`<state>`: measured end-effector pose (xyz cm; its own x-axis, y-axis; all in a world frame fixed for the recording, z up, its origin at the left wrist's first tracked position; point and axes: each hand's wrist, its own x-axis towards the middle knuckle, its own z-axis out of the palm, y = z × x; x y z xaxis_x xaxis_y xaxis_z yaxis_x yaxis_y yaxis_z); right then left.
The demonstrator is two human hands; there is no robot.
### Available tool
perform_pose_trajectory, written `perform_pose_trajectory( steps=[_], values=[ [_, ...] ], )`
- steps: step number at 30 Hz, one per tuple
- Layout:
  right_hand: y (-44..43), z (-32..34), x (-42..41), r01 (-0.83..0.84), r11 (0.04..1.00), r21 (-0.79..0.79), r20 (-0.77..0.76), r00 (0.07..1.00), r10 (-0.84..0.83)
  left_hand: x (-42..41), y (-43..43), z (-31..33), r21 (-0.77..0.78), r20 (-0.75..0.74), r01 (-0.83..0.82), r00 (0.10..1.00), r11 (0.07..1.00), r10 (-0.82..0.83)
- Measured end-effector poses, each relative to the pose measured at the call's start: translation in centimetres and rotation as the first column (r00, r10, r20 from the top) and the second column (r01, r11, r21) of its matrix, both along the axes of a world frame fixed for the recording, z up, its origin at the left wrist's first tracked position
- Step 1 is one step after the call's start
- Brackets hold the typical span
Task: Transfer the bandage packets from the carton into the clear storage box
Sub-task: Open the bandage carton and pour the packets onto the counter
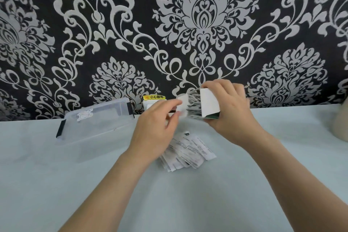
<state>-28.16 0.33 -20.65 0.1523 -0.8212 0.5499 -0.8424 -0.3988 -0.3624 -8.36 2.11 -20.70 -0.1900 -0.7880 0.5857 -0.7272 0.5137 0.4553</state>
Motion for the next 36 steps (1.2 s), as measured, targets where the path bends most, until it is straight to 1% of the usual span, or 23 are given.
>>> perform_pose_trajectory(
  steps=[2,5,8,10,13,14,15,16,17,19,20,24,25,27,28,30,32,33,34,35,36],
  values=[
    [0.4,-0.3,1.5,-0.045,0.996,-0.073,-0.004,0.999,0.045,-0.5,0.3,0.2,-0.012,-0.111,0.114,0.987,0.993,-0.115],
    [0.6,-1.1,2.8,-0.119,0.991,-0.067,0.005,0.993,0.119,-0.2,0.6,0.3,0.004,-0.179,0.155,0.972,0.988,-0.152],
    [0.4,-1.4,3.2,-0.216,0.976,0.023,0.074,0.974,0.214,0.7,0.4,0.5,-0.022,-0.138,0.173,0.975,0.985,-0.174],
    [0.4,-1.4,3.3,-0.245,0.969,0.031,0.079,0.967,0.242,0.9,0.3,0.7,-0.060,-0.089,0.186,0.978,0.981,-0.191],
    [0.5,-1.3,3.5,-0.254,0.967,0.024,0.102,0.963,0.250,0.8,0.2,0.7,-0.190,0.028,0.171,0.985,0.967,-0.169],
    [0.5,-1.1,3.4,-0.257,0.966,0.028,0.130,0.959,0.251,1.0,0.1,0.8,-0.231,0.043,0.159,0.987,0.960,-0.153],
    [0.6,-0.9,3.1,-0.254,0.967,0.037,0.157,0.957,0.245,1.2,0.1,1.0,-0.254,0.021,0.145,0.989,0.956,-0.145],
    [0.6,-0.6,2.8,-0.245,0.968,0.049,0.180,0.956,0.233,1.5,0.1,1.3,-0.256,-0.037,0.132,0.989,0.958,-0.146],
    [0.5,-0.3,2.4,-0.228,0.972,0.066,0.195,0.958,0.211,1.9,0.2,1.6,-0.230,-0.124,0.118,0.981,0.966,-0.150],
    [0.4,0.0,1.5,-0.184,0.979,0.087,0.205,0.965,0.163,2.4,0.5,2.3,-0.124,-0.314,0.101,0.940,0.987,-0.135],
    [0.4,0.0,1.2,-0.168,0.981,0.092,0.207,0.967,0.146,2.7,0.6,2.4,-0.081,-0.385,0.086,0.916,0.993,-0.111],
    [0.2,-0.5,0.9,-0.138,0.984,0.112,0.182,0.976,0.116,3.8,0.7,2.5,-0.030,-0.525,0.001,0.851,1.000,-0.017],
    [0.2,-0.5,0.9,-0.124,0.985,0.120,0.160,0.982,0.104,4.1,0.6,2.4,0.015,-0.555,-0.018,0.832,1.000,0.023],
    [0.0,-0.3,0.4,-0.079,0.986,0.148,0.113,0.992,0.063,4.2,0.5,1.7,0.184,-0.597,-0.039,0.790,0.982,0.143],
    [-0.1,-0.1,0.1,-0.060,0.985,0.161,0.104,0.994,0.044,4.1,0.5,1.1,0.274,-0.588,-0.042,0.783,0.961,0.202],
    [-0.5,0.0,-0.6,-0.047,0.982,0.185,0.111,0.993,0.027,3.8,0.5,-0.5,0.404,-0.507,-0.055,0.817,0.913,0.274],
    [-0.6,0.1,-1.1,-0.051,0.978,0.202,0.100,0.994,0.031,3.6,0.7,-1.4,0.477,-0.398,-0.087,0.866,0.875,0.303],
    [-0.5,0.1,-1.2,-0.053,0.977,0.208,0.087,0.996,0.036,3.5,0.9,-1.7,0.479,-0.325,-0.122,0.895,0.869,0.304],
    [-0.5,0.0,-1.2,-0.056,0.976,0.209,0.074,0.996,0.042,3.6,1.2,-1.8,0.451,-0.208,-0.184,0.930,0.873,0.304],
    [-0.4,0.1,-1.2,-0.055,0.976,0.209,0.064,0.997,0.042,3.5,1.5,-1.9,0.398,-0.047,-0.256,0.954,0.881,0.298],
    [-0.2,0.1,-1.2,-0.050,0.977,0.207,0.060,0.997,0.039,3.4,1.8,-2.0,0.320,0.140,-0.323,0.946,0.890,0.293]
  ],
)
